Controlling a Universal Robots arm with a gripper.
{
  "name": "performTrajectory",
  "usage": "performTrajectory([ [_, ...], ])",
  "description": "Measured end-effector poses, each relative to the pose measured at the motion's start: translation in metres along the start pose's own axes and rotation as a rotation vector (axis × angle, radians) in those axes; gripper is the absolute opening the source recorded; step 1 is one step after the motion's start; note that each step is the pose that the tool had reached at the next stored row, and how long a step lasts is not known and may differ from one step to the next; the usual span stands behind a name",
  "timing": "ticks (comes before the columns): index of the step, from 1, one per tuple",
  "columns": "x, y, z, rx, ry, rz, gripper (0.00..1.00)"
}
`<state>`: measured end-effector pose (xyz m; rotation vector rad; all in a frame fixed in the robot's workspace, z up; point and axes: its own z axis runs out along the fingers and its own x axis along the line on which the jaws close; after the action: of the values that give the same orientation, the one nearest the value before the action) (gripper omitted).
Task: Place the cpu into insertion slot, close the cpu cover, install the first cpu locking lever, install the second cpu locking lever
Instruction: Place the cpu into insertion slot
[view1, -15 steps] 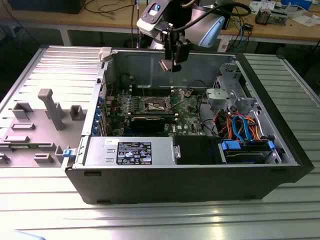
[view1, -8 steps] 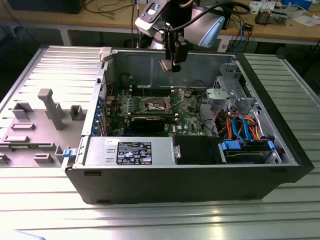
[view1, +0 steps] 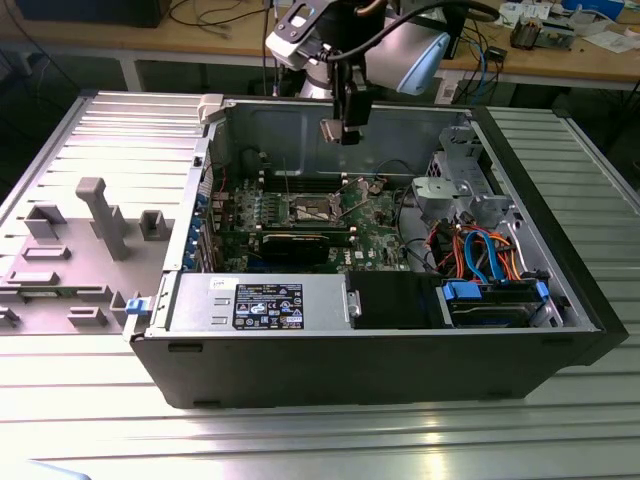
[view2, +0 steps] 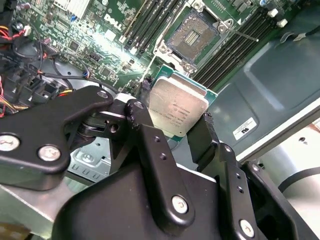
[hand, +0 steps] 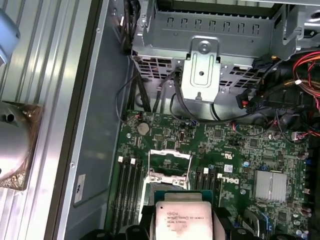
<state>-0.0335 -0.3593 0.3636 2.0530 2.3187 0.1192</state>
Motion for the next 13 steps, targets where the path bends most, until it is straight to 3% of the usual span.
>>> performTrajectory([
  [7, 0.0000, 0.0000, 0.0000, -0.0015, -0.0067, 0.078, 0.54],
  [13, 0.0000, 0.0000, 0.0000, -0.0016, -0.0068, 0.080, 0.54],
])
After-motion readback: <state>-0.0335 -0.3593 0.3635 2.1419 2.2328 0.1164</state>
